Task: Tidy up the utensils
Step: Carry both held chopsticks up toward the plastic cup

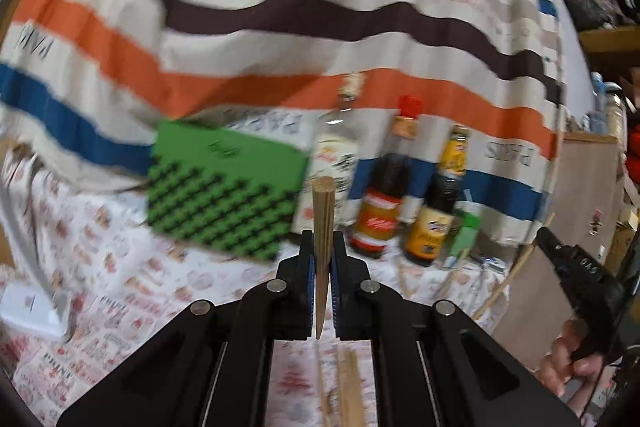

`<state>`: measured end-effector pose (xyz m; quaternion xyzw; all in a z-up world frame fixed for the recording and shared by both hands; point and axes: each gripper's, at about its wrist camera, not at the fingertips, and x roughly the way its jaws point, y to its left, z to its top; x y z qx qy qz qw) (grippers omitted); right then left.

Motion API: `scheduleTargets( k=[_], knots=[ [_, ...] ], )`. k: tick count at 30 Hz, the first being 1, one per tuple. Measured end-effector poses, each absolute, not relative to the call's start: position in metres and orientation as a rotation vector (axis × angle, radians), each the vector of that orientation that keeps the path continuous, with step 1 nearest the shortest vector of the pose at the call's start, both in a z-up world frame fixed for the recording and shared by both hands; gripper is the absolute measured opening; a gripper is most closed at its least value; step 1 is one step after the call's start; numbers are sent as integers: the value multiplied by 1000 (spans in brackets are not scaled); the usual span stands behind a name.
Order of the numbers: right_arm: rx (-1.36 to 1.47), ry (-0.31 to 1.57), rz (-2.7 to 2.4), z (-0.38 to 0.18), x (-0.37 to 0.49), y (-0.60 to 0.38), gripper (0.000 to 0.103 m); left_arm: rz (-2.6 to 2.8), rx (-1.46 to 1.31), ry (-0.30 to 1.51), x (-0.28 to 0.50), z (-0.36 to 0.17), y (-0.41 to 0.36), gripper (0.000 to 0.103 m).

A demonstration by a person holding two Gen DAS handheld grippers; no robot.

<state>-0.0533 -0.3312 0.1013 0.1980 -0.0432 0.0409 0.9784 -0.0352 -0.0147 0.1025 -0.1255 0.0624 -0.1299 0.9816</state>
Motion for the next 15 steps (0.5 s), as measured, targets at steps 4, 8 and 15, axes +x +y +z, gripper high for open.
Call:
scheduleTargets(
  k=[4,8,15],
  knots=[
    [535,-185,-18,90,-62,-365,8,-334,-214,136,-33,122,-59,6],
    [681,-160,-89,74,-50,-396,8,-388,-261,119,-35,131,-90,6],
    [891,-191,-179,53,-45,-439,8,-410,-254,150,-19,135,-141,6]
  ],
)
